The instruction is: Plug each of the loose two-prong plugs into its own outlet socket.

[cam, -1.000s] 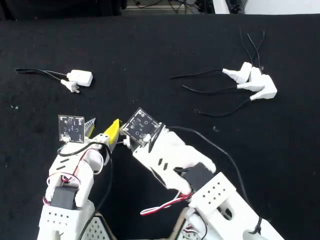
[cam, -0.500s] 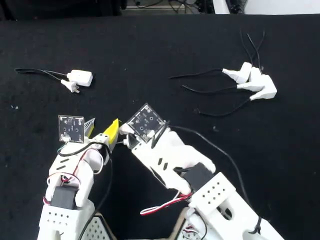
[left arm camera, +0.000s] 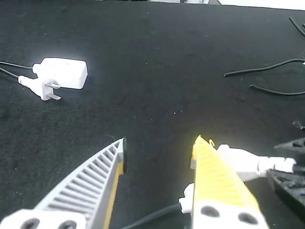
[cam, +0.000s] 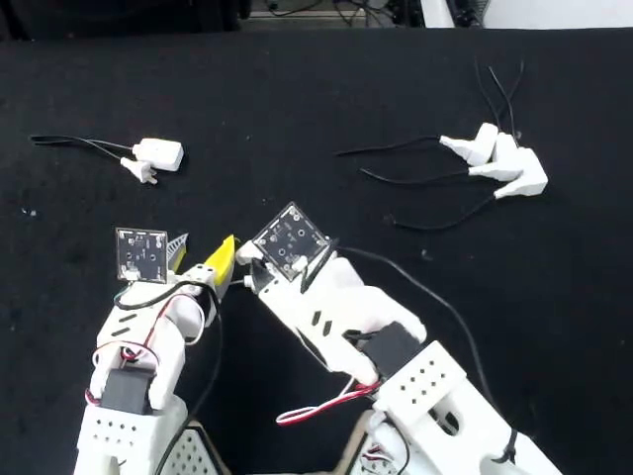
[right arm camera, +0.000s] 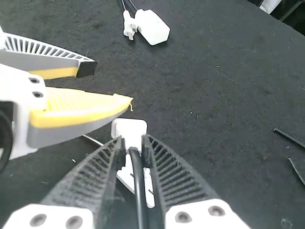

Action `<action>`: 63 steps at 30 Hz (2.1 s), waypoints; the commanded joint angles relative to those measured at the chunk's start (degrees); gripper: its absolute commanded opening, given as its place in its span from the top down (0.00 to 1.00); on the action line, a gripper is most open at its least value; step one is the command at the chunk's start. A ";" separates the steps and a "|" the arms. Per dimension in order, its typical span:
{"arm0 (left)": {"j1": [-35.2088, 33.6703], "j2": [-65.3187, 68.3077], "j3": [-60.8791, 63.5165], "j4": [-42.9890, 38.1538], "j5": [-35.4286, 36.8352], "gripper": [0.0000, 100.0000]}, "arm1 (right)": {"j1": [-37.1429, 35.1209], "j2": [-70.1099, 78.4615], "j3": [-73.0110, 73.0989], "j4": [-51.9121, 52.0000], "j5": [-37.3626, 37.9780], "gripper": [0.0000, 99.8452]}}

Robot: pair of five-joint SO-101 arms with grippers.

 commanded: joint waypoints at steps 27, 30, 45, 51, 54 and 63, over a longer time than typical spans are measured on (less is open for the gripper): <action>-1.19 0.53 -0.40 1.32 -0.53 0.77 | 0.79 14.90 -21.41 14.68 5.54 0.99; -5.05 0.53 -0.84 1.41 -0.18 0.77 | 3.69 15.08 -23.25 18.99 9.32 0.99; -8.92 1.14 -4.88 11.08 -3.69 0.77 | 9.14 29.41 -43.56 40.53 40.44 0.99; -13.49 1.14 -5.14 12.13 -3.87 0.77 | 8.97 33.80 -45.76 42.02 54.07 0.99; -15.16 1.14 -5.14 12.13 -3.69 0.77 | 8.97 34.07 -45.76 41.85 58.29 0.99; -15.43 8.62 -8.92 10.64 -3.69 0.76 | 9.14 34.24 -48.75 42.20 60.48 0.99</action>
